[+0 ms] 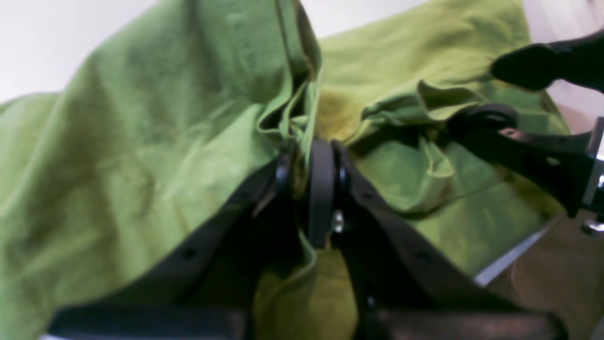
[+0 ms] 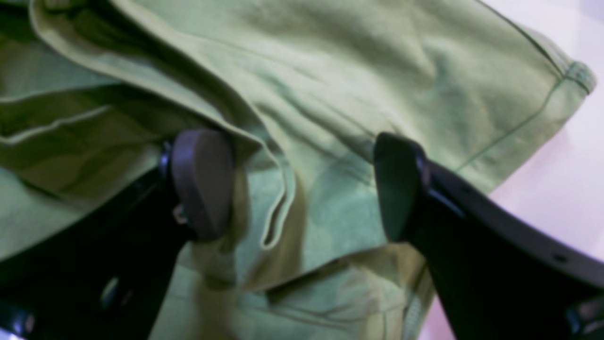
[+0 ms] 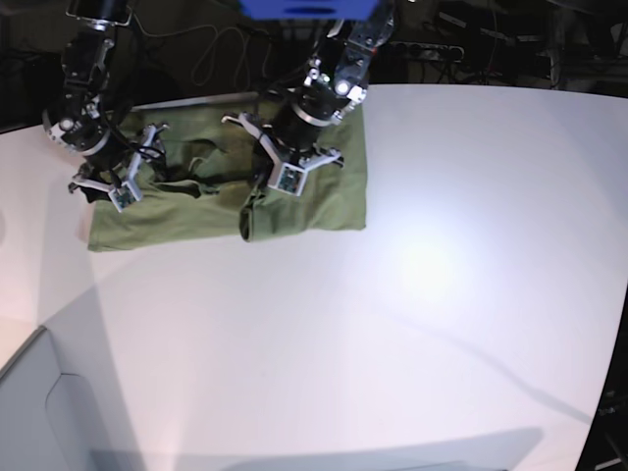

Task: Fold the T-shirt properly

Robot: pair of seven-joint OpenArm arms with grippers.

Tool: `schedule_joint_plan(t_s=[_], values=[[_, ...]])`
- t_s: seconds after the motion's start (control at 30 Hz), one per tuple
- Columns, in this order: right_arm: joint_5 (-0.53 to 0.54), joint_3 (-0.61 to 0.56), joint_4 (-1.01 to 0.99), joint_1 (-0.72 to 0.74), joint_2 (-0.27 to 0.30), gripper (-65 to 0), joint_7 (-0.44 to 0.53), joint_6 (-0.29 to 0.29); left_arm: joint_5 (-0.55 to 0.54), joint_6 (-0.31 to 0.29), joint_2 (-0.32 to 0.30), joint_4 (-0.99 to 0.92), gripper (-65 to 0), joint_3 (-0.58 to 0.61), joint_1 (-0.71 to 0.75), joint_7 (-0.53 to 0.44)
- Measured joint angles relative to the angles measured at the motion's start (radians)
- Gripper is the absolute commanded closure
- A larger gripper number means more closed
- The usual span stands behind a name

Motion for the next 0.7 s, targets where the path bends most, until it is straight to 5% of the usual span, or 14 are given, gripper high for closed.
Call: schedule_joint_plan(t_s=[0.33,0.57,0.7], values=[[0.000,0.000,0.005,0.000,0.000,-41.0,0.000,0.000,0.000,0.000,0.003,-0.031,0.0,0.000,-0.022,0.004],[-0.005,0.004,0.005,0.017,0.000,-41.1,-0.015,0.001,-0.002,0.001,0.011,-0.008,-30.1,0.004,-0.018,0.009],[-0.011,0.005,0.029,0.014,-0.001,-41.1,-0.025,0.001,-0.005,0.000,-0.015,0.082,-31.6,0.062,-0.003,0.009]])
